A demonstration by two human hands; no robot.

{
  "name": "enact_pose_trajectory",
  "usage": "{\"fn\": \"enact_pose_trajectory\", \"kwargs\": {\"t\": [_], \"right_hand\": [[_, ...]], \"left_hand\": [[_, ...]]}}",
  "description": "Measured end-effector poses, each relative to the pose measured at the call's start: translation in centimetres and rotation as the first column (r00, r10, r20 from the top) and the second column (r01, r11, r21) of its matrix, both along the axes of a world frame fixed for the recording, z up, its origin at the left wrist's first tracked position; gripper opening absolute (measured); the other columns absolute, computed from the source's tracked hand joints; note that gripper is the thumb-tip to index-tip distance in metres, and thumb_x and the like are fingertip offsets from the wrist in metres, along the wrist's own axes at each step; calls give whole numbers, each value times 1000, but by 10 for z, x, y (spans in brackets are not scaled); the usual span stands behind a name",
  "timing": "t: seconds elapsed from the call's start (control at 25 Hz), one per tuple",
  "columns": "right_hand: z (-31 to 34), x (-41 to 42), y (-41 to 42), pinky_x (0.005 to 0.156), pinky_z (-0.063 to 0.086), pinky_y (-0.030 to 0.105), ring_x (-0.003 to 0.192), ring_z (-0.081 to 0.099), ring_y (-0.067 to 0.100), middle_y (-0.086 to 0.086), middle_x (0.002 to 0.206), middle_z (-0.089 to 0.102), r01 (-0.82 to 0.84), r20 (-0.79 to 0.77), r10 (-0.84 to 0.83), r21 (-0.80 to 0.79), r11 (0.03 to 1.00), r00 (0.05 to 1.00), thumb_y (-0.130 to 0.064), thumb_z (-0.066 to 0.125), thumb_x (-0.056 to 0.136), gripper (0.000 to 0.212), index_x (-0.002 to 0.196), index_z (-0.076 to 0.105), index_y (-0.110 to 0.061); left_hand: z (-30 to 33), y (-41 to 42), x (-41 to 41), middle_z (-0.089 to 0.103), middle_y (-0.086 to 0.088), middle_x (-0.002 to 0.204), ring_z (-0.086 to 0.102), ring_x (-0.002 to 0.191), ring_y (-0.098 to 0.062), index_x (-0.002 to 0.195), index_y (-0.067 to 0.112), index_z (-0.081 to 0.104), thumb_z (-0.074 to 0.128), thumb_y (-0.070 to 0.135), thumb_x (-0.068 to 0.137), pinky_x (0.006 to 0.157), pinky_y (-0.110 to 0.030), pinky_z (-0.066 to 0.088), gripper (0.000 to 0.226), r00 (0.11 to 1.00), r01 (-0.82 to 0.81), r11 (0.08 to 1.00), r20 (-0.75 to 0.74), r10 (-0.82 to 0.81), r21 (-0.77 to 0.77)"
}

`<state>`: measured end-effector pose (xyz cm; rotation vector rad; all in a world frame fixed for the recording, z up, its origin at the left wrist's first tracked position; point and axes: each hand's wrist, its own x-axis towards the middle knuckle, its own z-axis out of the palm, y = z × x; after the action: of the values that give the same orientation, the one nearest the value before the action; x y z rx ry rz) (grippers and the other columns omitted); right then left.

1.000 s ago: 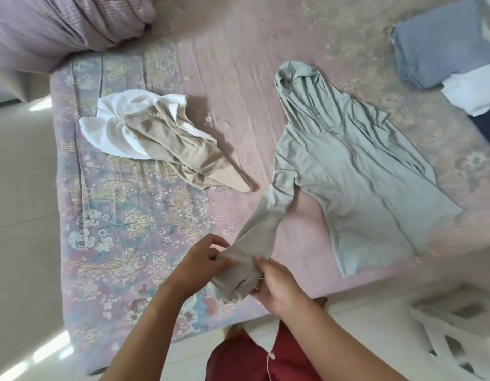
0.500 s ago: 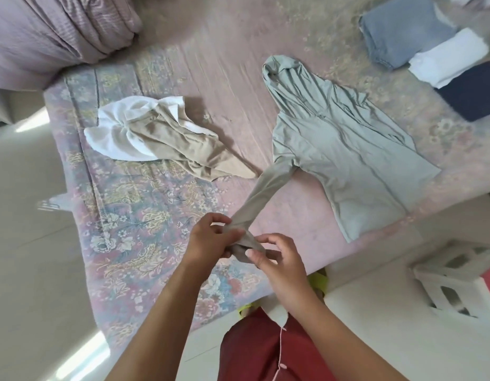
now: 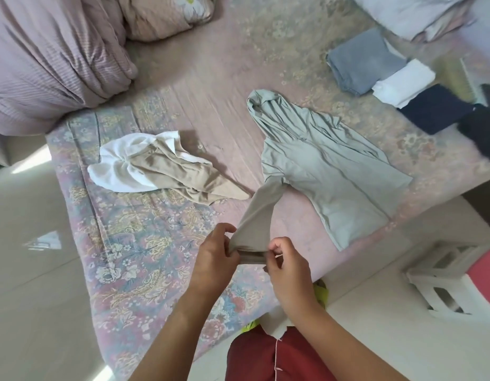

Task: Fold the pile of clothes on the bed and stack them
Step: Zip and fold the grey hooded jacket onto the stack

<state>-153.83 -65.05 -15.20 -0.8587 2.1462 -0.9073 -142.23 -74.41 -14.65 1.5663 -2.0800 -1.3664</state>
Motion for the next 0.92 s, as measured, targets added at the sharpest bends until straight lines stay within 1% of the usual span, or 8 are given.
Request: {"fn": "enact_pose_trajectory", "kwargs": {"t": [0.12,0.24,0.36,0.52,0.6,0.68,0.8,0.92], "right_hand": [[2,16,6,61,48,38,77,59,24,0,100,57,-107,-226,106,4,994,968,-1,57,85,34,108,47,-23],[9,31,3,64,40,32,84,59,25,0,106,54,-179,-245,244,259,949,938,-18,49,93,19,112,48,-21],[7,44,1,68,33,31,88,53,20,-3,107,58,-251,-68,303,405,879,951,-26,41,96,19,113,48,-21],[-7,62,0,68,36,33,79,46,18,3,103,61,-352,79,355,446,823,931,-21,40,96,18,105,53,-15],[-14,65,1,71,43,34,80,56,22,3,94,62,-313,230,240,372,874,943,-16,41,94,17,100,56,-15],[-14,59,0,64,46,29,71,63,20,-1,81,59,-191,393,61,302,934,918,-10,42,93,19,98,56,-22],[-14,37,-10,61,49,26,56,61,10,3,75,60,-61,554,-109,280,958,825,-7,46,92,21,98,62,-17],[-11,2,-19,70,49,26,66,57,6,-3,76,60,-111,571,-9,175,978,821,-17,66,86,9,94,63,-19]], "left_hand": [[-7,11,6,47,-11,88,54,57,-24,96,4,51,68,-21,55,43,-17,34,51,968,246,877,157,-197,-413],[-4,16,18,53,-12,82,55,47,-20,78,4,58,82,-19,30,33,-19,35,58,910,396,757,331,-249,-520],[-12,12,37,59,-12,79,53,38,-17,71,3,61,83,-19,26,32,-17,34,55,893,430,757,357,-274,-493],[-46,6,69,58,-1,88,58,46,-12,67,5,65,78,-21,45,47,-13,43,36,900,430,828,244,-361,-360],[-55,6,82,56,12,97,63,65,-5,76,12,69,64,-8,65,59,-12,47,23,910,413,877,153,-385,-248],[-48,0,81,61,18,95,59,80,5,81,27,67,51,-4,76,69,-11,47,36,935,352,931,74,-346,-98],[-38,-14,60,64,12,83,57,86,6,84,35,59,52,-10,83,71,-7,42,45,968,249,968,17,-249,42],[-31,-33,17,63,7,95,59,91,2,100,27,57,58,-6,85,76,-7,45,36,975,216,975,-54,-213,46]]}}
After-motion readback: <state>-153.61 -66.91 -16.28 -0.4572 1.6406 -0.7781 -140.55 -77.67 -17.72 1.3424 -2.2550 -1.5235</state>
